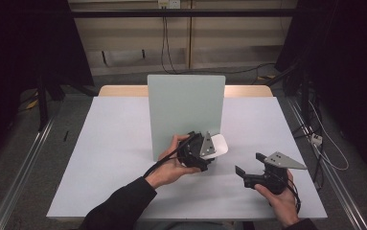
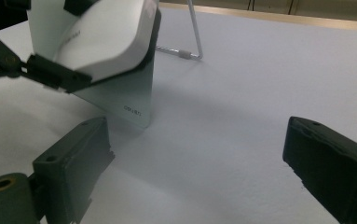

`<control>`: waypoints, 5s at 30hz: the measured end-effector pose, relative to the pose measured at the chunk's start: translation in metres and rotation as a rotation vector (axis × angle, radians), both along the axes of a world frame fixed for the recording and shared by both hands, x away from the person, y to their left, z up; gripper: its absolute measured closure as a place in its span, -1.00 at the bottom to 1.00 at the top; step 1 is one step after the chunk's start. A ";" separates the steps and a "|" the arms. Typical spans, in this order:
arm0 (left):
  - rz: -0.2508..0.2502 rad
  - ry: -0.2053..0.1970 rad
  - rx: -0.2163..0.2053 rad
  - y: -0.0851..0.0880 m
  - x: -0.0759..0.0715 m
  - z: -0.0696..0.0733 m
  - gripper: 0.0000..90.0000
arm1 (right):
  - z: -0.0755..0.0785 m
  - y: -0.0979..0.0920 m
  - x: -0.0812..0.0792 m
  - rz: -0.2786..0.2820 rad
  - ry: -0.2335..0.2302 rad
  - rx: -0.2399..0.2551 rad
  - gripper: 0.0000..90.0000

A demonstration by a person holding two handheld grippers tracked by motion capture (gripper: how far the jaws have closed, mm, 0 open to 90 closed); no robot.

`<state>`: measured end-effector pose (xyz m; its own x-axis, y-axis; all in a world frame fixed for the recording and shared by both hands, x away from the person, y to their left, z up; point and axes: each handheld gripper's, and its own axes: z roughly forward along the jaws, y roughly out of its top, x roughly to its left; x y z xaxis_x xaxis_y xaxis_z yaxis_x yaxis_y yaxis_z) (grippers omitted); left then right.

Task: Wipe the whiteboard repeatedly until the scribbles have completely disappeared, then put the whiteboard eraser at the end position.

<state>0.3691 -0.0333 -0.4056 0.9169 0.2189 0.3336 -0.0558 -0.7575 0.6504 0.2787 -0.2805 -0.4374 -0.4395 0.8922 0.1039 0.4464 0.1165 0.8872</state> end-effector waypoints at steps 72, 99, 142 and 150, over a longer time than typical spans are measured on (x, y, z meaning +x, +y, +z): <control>0.037 0.162 -0.193 0.056 0.005 0.031 -0.31 | 0.000 0.001 -0.001 0.003 -0.001 -0.002 -0.84; -0.015 0.327 -0.109 0.082 -0.003 0.022 -0.31 | 0.000 0.001 -0.001 0.005 0.002 0.001 -0.84; -0.047 0.407 0.133 0.057 -0.002 -0.031 -0.31 | -0.001 0.003 0.001 0.011 0.007 -0.003 -0.85; -0.026 0.417 0.091 0.061 -0.002 -0.034 -0.32 | -0.001 0.002 0.000 0.014 0.006 -0.003 -0.85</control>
<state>0.3672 0.0275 -0.4399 0.9823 0.1807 -0.0499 0.1779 -0.8149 0.5517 0.2791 -0.2785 -0.4385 -0.4518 0.8861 0.1036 0.4498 0.1259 0.8842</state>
